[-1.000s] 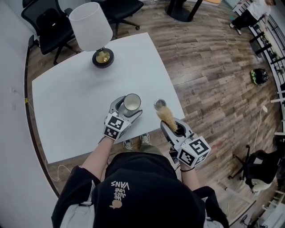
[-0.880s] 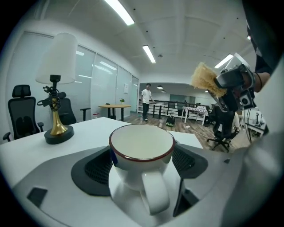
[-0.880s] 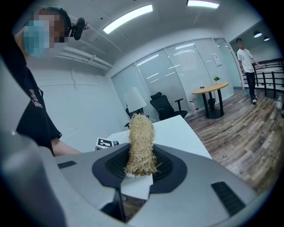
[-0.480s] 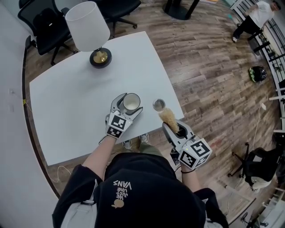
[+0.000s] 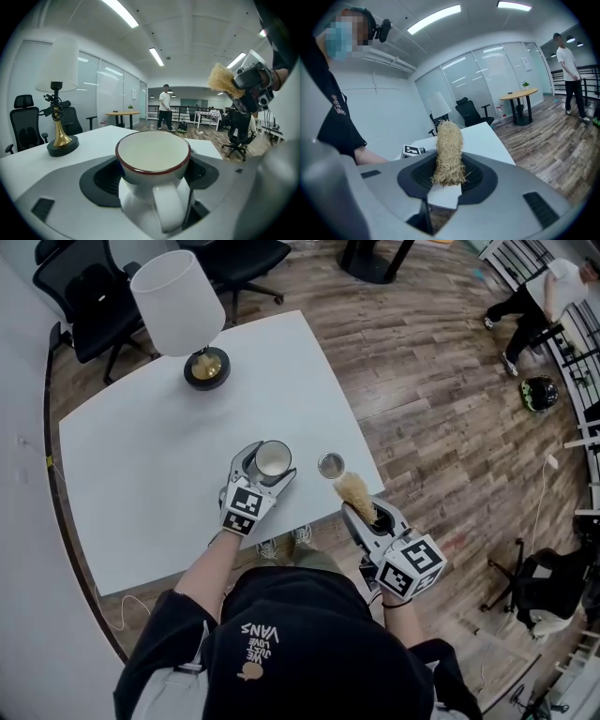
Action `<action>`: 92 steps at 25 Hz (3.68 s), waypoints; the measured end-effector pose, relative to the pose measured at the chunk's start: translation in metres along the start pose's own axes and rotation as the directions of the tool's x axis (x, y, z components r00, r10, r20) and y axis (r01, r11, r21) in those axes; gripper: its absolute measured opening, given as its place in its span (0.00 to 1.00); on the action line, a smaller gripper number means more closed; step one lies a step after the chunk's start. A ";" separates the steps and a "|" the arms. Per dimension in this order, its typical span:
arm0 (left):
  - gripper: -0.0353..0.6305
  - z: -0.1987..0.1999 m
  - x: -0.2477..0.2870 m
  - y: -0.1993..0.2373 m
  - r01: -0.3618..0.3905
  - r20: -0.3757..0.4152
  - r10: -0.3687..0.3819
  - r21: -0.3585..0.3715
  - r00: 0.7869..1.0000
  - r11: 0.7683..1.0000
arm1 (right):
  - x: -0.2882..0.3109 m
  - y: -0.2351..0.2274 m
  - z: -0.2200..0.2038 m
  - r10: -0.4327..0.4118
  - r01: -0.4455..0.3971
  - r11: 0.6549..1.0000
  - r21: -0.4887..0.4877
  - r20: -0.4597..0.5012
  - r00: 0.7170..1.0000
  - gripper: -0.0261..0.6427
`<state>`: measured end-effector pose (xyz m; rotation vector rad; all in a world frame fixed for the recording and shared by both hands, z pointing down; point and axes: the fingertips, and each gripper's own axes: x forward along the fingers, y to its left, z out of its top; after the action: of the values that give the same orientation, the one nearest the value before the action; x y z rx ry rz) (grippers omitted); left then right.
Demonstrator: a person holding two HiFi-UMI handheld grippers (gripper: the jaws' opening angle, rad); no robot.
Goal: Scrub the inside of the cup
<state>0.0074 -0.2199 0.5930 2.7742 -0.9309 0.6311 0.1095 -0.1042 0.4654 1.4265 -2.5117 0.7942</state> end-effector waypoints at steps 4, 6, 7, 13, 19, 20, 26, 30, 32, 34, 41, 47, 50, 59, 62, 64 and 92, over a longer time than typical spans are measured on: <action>0.65 0.000 -0.005 0.002 0.008 -0.017 -0.007 0.011 1.000 1.000 | 0.002 -0.002 0.004 0.007 -0.007 1.000 -0.005 -0.006 1.000 0.19; 0.65 0.005 -0.011 0.004 0.005 -0.017 -0.004 0.030 1.000 1.000 | 0.006 0.000 0.005 0.024 -0.024 1.000 -0.011 -0.010 1.000 0.19; 0.65 0.009 -0.014 0.004 0.004 -0.018 -0.003 0.047 1.000 0.999 | 0.009 0.002 0.006 0.035 -0.035 0.999 -0.017 -0.013 0.999 0.19; 0.65 0.038 -0.038 0.000 0.020 -0.080 0.004 0.301 0.997 0.953 | 0.034 0.023 0.015 0.140 -0.146 0.982 -0.119 -0.055 0.989 0.19; 0.65 0.063 -0.064 -0.003 0.011 -0.147 0.080 0.531 0.986 0.847 | 0.067 0.053 0.024 0.254 -0.283 0.924 -0.256 -0.143 0.957 0.19; 0.65 0.066 -0.068 -0.004 0.011 -0.153 0.090 0.557 0.984 0.831 | 0.072 0.057 0.025 0.269 -0.303 0.914 -0.271 -0.156 0.950 0.19; 0.65 0.080 -0.085 -0.002 -0.001 -0.183 0.158 0.652 0.970 0.758 | 0.091 0.080 0.024 0.341 -0.401 0.857 -0.323 -0.228 0.912 0.19; 0.65 0.086 -0.092 0.000 -0.001 -0.195 0.188 0.692 0.963 0.722 | 0.099 0.090 0.021 0.353 -0.441 0.816 -0.373 -0.283 0.892 0.19; 0.65 0.087 -0.094 0.000 -0.004 -0.196 0.202 0.710 0.960 0.704 | 0.104 0.091 0.019 0.336 -0.443 0.805 -0.395 -0.311 0.889 0.19; 0.65 0.087 -0.095 -0.001 -0.003 -0.200 0.215 0.724 0.956 0.690 | 0.106 0.090 0.014 0.317 -0.445 0.800 -0.402 -0.347 0.883 0.19; 0.65 0.080 -0.090 -0.003 0.011 -0.213 0.220 0.743 0.952 0.669 | 0.100 0.103 0.000 0.285 -0.512 0.744 -0.430 -0.488 0.825 0.19; 0.65 0.079 -0.086 -0.016 0.022 -0.196 0.204 0.769 0.959 0.639 | 0.108 0.092 0.017 0.206 -0.473 0.727 -0.497 -0.499 0.842 0.19; 0.65 0.080 -0.086 -0.012 0.007 -0.186 0.214 0.768 0.959 0.641 | 0.104 0.075 0.018 0.121 -0.449 0.723 -0.525 -0.544 0.830 0.19; 0.65 0.078 -0.084 -0.014 0.025 -0.195 0.203 0.777 0.960 0.630 | 0.098 0.096 -0.001 0.127 -0.544 0.666 -0.510 -0.641 0.757 0.19; 0.65 0.076 -0.082 -0.018 0.028 -0.192 0.191 0.772 0.963 0.635 | 0.103 0.094 0.011 0.120 -0.519 0.670 -0.531 -0.612 0.781 0.19; 0.65 0.078 -0.083 -0.020 0.024 -0.188 0.188 0.766 0.964 0.642 | 0.105 0.087 0.020 0.105 -0.492 0.682 -0.541 -0.594 0.798 0.19; 0.65 0.081 -0.080 -0.010 -0.055 -0.130 0.150 0.548 0.980 0.835 | 0.110 0.084 0.029 0.181 -0.387 0.784 -0.485 -0.417 0.891 0.19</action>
<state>-0.0167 -0.1903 0.4849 3.0828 -0.9936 1.3124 -0.0158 -0.1686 0.4505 0.6450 -2.4063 0.2566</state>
